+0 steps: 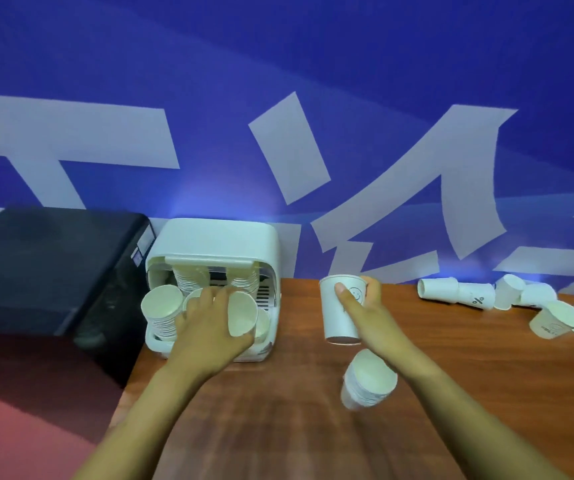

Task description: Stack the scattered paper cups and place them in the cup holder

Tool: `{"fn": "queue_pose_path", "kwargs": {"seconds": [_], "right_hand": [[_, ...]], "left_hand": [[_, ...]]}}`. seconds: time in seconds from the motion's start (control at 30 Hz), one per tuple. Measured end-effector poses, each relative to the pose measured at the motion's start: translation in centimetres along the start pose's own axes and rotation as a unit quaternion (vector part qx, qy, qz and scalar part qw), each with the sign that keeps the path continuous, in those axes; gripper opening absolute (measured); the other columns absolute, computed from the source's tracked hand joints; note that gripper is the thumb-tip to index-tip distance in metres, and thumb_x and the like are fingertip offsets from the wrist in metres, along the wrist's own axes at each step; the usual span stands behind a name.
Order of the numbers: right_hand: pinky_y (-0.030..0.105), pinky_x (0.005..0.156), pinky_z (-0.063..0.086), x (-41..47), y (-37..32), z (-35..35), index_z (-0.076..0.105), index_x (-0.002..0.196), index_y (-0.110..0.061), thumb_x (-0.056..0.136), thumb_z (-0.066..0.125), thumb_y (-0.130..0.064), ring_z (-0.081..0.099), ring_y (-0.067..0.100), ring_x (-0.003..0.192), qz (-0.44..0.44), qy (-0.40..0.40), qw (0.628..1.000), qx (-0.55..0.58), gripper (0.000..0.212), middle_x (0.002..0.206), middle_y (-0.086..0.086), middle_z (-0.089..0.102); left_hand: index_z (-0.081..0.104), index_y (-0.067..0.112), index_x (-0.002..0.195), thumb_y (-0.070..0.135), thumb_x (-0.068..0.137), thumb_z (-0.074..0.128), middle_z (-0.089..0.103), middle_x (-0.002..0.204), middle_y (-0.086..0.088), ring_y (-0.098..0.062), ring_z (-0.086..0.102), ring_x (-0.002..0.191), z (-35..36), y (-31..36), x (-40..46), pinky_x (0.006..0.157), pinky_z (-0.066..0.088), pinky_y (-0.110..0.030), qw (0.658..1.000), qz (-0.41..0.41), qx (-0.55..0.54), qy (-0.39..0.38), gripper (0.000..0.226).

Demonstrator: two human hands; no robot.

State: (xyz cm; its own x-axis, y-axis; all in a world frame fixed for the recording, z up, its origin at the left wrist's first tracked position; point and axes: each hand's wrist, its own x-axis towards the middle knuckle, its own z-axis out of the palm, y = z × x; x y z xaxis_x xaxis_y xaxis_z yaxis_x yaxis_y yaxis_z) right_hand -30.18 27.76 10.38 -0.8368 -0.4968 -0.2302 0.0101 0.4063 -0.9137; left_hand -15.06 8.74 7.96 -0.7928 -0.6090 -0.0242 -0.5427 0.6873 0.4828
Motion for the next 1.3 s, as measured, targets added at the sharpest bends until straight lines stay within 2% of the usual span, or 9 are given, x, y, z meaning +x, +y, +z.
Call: {"fn": "queue_pose_path", "kwargs": {"seconds": [0.07,0.13,0.27,0.43,0.5,0.67,0.93,1.13,1.3], "right_hand": [[0.036,0.080,0.054,0.1,-0.2,2.1,0.034,0.118,-0.026,0.093,0.054,-0.044,0.063,0.013,0.088,0.015,0.001,1.000,0.012,0.037,0.098,-0.004,0.060],[0.039,0.079,0.054,0.2,-0.2,3.4,0.037,0.115,-0.022,0.091,0.059,-0.038,0.063,0.016,0.085,0.023,0.012,0.999,0.020,0.036,0.095,-0.002,0.060],[0.032,0.068,0.050,1.0,0.1,4.6,0.038,0.113,-0.020,0.085,0.068,-0.022,0.059,0.015,0.076,0.030,0.026,0.999,-0.004,0.041,0.092,0.001,0.057],[0.018,0.069,0.044,2.2,0.6,4.3,0.032,0.129,-0.033,0.082,0.069,-0.015,0.057,0.012,0.091,0.026,0.019,0.999,-0.022,0.062,0.107,-0.005,0.056],[0.020,0.072,0.043,2.6,0.8,3.9,0.031,0.136,-0.032,0.080,0.069,-0.013,0.055,0.015,0.100,0.022,0.025,0.999,-0.028,0.070,0.118,-0.004,0.053],[0.030,0.098,0.039,3.9,2.0,3.5,0.029,0.144,-0.032,0.074,0.072,-0.015,0.044,0.015,0.121,0.019,0.030,0.996,-0.081,0.084,0.139,-0.005,0.042],[0.026,0.093,0.036,4.2,3.2,2.9,0.036,0.143,-0.031,0.072,0.074,-0.016,0.043,0.011,0.121,0.020,0.012,0.995,-0.095,0.082,0.140,-0.008,0.040],[0.023,0.089,0.034,4.3,2.9,3.5,0.041,0.137,-0.030,0.072,0.077,-0.015,0.042,0.008,0.111,0.005,0.001,0.993,-0.116,0.076,0.132,-0.007,0.042],[0.020,0.092,0.035,5.1,1.8,7.1,0.042,0.134,-0.028,0.069,0.081,-0.021,0.044,0.009,0.116,-0.033,-0.042,0.992,-0.117,0.076,0.131,-0.008,0.045]], "left_hand": [[0.033,0.031,0.140,0.060,0.075,0.064,0.035,0.136,0.005,-0.020,0.037,0.128,-0.3,-1.5,1.2,0.103,0.027,-0.041,1.000,0.014,-0.003,-0.001,0.078],[0.034,0.029,0.141,0.058,0.077,0.064,0.037,0.135,0.004,-0.020,0.039,0.127,-0.2,-2.3,2.2,0.103,0.028,-0.041,0.999,0.030,0.009,-0.001,0.076],[0.032,0.027,0.142,0.059,0.076,0.064,0.038,0.137,0.003,-0.023,0.035,0.129,0.8,-3.0,3.9,0.105,0.026,-0.040,0.995,0.070,0.066,-0.016,0.080],[0.024,0.028,0.147,0.058,0.078,0.061,0.033,0.142,0.005,-0.023,0.031,0.129,2.4,-3.2,5.6,0.106,0.024,-0.041,0.988,0.094,0.114,-0.048,0.084],[0.024,0.028,0.146,0.058,0.078,0.061,0.033,0.141,0.005,-0.022,0.031,0.128,2.9,-3.1,6.2,0.107,0.025,-0.042,0.987,0.094,0.115,-0.055,0.084],[0.024,0.027,0.146,0.058,0.079,0.060,0.034,0.140,0.004,-0.023,0.032,0.129,4.2,-2.5,7.3,0.110,0.021,-0.045,0.975,0.101,0.179,-0.083,0.082],[0.019,0.022,0.149,0.056,0.079,0.063,0.030,0.148,0.000,-0.023,0.021,0.140,6.0,-2.4,8.1,0.112,0.003,-0.061,0.955,0.114,0.242,-0.128,0.090],[0.013,0.029,0.151,0.057,0.080,0.061,0.023,0.153,0.008,-0.018,0.010,0.145,4.9,-2.9,7.6,0.113,-0.003,-0.060,0.970,0.109,0.181,-0.118,0.090],[0.028,0.030,0.147,0.049,0.078,0.067,0.035,0.146,0.008,-0.019,0.022,0.140,3.0,-4.9,5.7,0.113,0.010,-0.045,0.990,0.116,0.078,-0.032,0.081]]}}
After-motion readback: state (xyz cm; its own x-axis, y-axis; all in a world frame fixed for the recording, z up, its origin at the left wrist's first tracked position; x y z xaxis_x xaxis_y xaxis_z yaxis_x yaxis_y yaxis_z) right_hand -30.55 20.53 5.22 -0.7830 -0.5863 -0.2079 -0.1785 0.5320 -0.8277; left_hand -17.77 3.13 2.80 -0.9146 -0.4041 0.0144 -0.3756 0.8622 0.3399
